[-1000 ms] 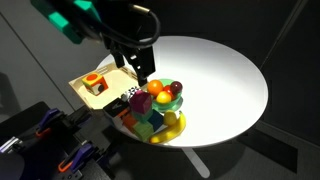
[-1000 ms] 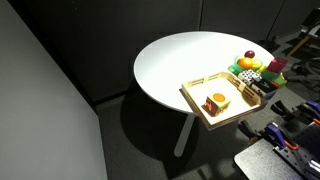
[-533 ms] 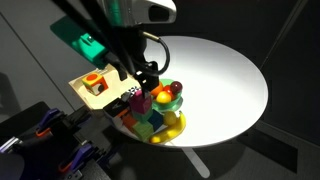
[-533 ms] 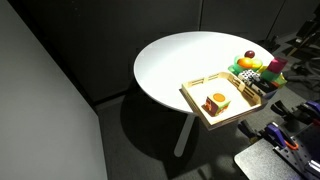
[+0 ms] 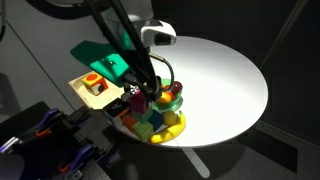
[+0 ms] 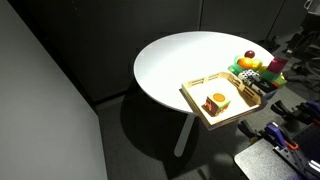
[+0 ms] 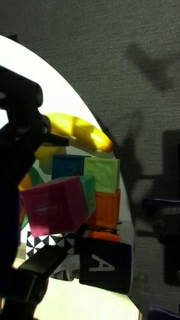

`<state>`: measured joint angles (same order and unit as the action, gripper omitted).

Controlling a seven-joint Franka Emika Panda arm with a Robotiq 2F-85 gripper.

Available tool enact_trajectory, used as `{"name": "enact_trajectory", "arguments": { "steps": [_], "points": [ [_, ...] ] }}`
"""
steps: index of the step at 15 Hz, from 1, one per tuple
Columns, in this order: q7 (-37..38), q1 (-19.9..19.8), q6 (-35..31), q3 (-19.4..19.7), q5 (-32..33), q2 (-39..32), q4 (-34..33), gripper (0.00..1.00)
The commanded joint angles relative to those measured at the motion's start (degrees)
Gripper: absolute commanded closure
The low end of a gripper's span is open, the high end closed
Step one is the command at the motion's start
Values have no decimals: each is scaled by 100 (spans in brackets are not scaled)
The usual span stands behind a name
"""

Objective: Put the pink block on the wooden tray

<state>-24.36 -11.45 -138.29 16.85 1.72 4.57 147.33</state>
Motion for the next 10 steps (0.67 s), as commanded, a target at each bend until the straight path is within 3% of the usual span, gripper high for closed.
{"name": "enact_trajectory", "arguments": {
  "steps": [1, 10],
  "points": [
    [-92, -10, -213, -144, 1, -138, 37, 0],
    [-5, -16, -493, -391, 88, -545, 1, 0]
  ]
}}
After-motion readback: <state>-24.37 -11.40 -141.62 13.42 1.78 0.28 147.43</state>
